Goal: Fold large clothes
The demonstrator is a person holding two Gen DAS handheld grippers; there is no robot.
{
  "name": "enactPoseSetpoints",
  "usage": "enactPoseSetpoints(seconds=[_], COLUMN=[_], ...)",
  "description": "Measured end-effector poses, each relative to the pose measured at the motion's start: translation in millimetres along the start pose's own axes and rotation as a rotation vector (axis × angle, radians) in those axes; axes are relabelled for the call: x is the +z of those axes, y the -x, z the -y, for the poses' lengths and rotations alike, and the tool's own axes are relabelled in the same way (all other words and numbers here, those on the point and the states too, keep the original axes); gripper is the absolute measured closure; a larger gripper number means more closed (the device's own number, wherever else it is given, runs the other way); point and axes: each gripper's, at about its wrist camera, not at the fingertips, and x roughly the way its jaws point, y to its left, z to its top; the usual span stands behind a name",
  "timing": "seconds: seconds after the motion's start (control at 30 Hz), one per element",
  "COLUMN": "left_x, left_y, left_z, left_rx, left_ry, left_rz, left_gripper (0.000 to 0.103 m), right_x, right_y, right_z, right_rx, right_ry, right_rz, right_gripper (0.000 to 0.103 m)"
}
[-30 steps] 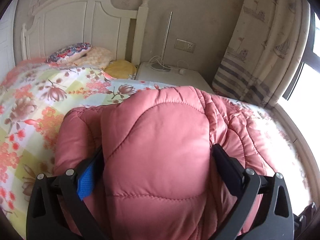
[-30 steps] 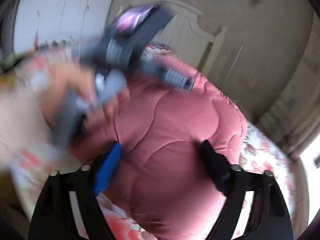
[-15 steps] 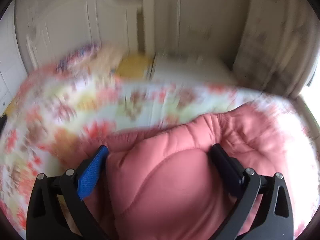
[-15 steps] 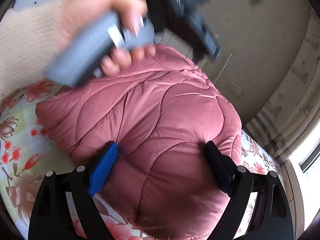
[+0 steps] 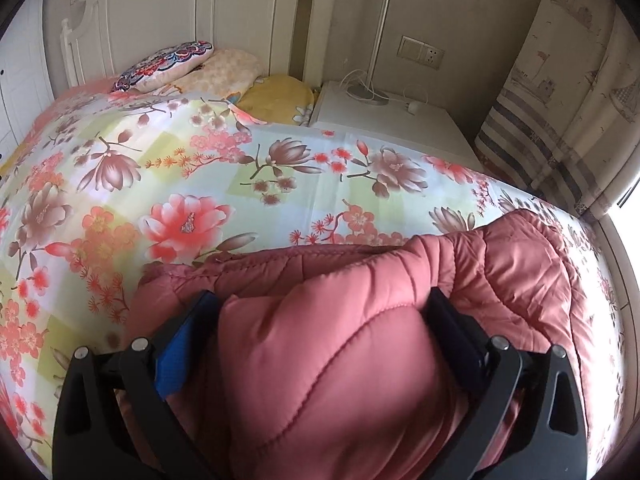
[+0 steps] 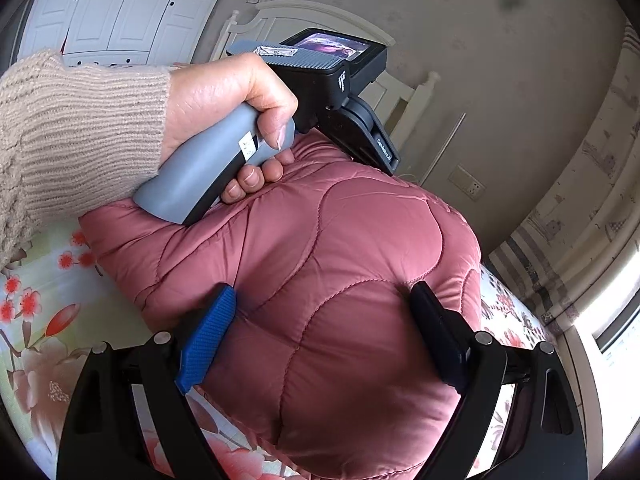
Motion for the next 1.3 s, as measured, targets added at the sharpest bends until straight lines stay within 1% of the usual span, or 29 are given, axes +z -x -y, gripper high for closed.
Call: enactPoseSetpoints(seconds=[0.07, 0.13, 0.17, 0.23, 0.27, 0.3, 0.33, 0.37, 0.4, 0.43, 0.47, 0.53, 0.57, 0.6, 0.63, 0.7, 0.8, 0.87, 0.93, 1.0, 1.03, 1.07, 1.1, 1.17, 1.2, 1.23, 1.27, 1.3], left_x=[3, 4, 4, 1, -2, -5, -8, -12, -16, -20, -24, -32, -34, -37, -40, -46, -54, -59, -62, -65, -67, -69, -70, -72, -75, -78, -78, -79], left_y=[-1, 6, 12, 30, 42, 52, 61, 70, 74, 76, 77, 75, 74, 74, 72, 67, 54, 45, 39, 28, 21, 18, 18, 18, 17, 15, 15, 16], left_z=[-1, -2, -2, -1, -2, -3, -5, -9, -14, -19, -23, -34, -38, -44, -52, -67, -92, -101, -104, -108, -109, -110, -108, -102, -99, -98, -95, -93], left_rx=[-0.007, 0.008, 0.021, 0.05, 0.076, 0.087, 0.09, 0.094, 0.1, 0.095, 0.083, 0.053, 0.039, 0.019, -0.022, -0.106, -0.259, -0.336, -0.382, -0.446, -0.491, -0.522, -0.531, -0.543, -0.586, -0.613, -0.616, -0.62], left_ry=[0.001, 0.002, -0.003, -0.031, -0.049, -0.057, -0.062, -0.065, -0.065, -0.066, -0.067, -0.06, -0.054, -0.041, -0.018, 0.04, 0.163, 0.21, 0.225, 0.255, 0.281, 0.295, 0.285, 0.263, 0.267, 0.286, 0.288, 0.286], left_rz=[-0.02, -0.028, -0.02, 0.019, 0.047, 0.065, 0.08, 0.094, 0.096, 0.09, 0.082, 0.071, 0.069, 0.064, 0.055, 0.026, -0.029, -0.063, -0.082, -0.116, -0.148, -0.153, -0.144, -0.138, -0.148, -0.146, -0.134, -0.126], left_gripper=[0.002, 0.002, 0.002, 0.002, 0.002, 0.002, 0.002, 0.002, 0.002, 0.002, 0.002, 0.002, 0.002, 0.002, 0.002, 0.002, 0.002, 0.002, 0.002, 0.002, 0.002, 0.002, 0.002, 0.003, 0.017, 0.019, 0.021, 0.028], right_x=[1, 2, 3, 4, 3, 1, -4, -9, -16, -22, -32, -50, -55, -60, -63, -72, -76, -77, -79, -74, -72, -70, -69, -67, -66, -66, -64, -62], right_y=[1, 4, 8, 21, 29, 34, 39, 39, 36, 32, 22, -3, -12, -25, -33, -53, -67, -74, -85, -88, -90, -90, -90, -87, -83, -78, -74, -67], right_z=[1, 10, 15, 37, 55, 72, 96, 112, 131, 143, 160, 179, 181, 182, 180, 181, 179, 178, 175, 173, 172, 171, 169, 164, 163, 163, 162, 161], right_rx=[0.006, 0.032, 0.052, 0.125, 0.174, 0.209, 0.251, 0.28, 0.326, 0.362, 0.419, 0.499, 0.526, 0.565, 0.595, 0.7, 0.768, 0.798, 0.857, 0.859, 0.859, 0.856, 0.851, 0.843, 0.835, 0.817, 0.8, 0.778], right_ry=[-0.006, -0.019, -0.035, -0.114, -0.187, -0.255, -0.354, -0.419, -0.505, -0.565, -0.661, -0.804, -0.839, -0.876, -0.9, -0.982, -1.024, -1.028, -1.053, -1.04, -1.036, -1.031, -1.026, -1.017, -1.013, -1.006, -0.997, -0.981], right_rz=[0.002, 0.007, 0.009, 0.017, 0.028, 0.037, 0.044, 0.042, 0.029, 0.015, -0.008, -0.08, -0.112, -0.145, -0.161, -0.181, -0.191, -0.201, -0.219, -0.213, -0.214, -0.214, -0.211, -0.176, -0.16, -0.136, -0.118, -0.097], right_gripper=[0.017, 0.017, 0.017, 0.018, 0.018, 0.018, 0.015, 0.015, 0.014, 0.011, 0.011, 0.011, 0.011, 0.011, 0.011, 0.011, 0.01, 0.004, 0.004, 0.004, 0.004, 0.004, 0.004, 0.005, 0.006, 0.014, 0.019, 0.022])
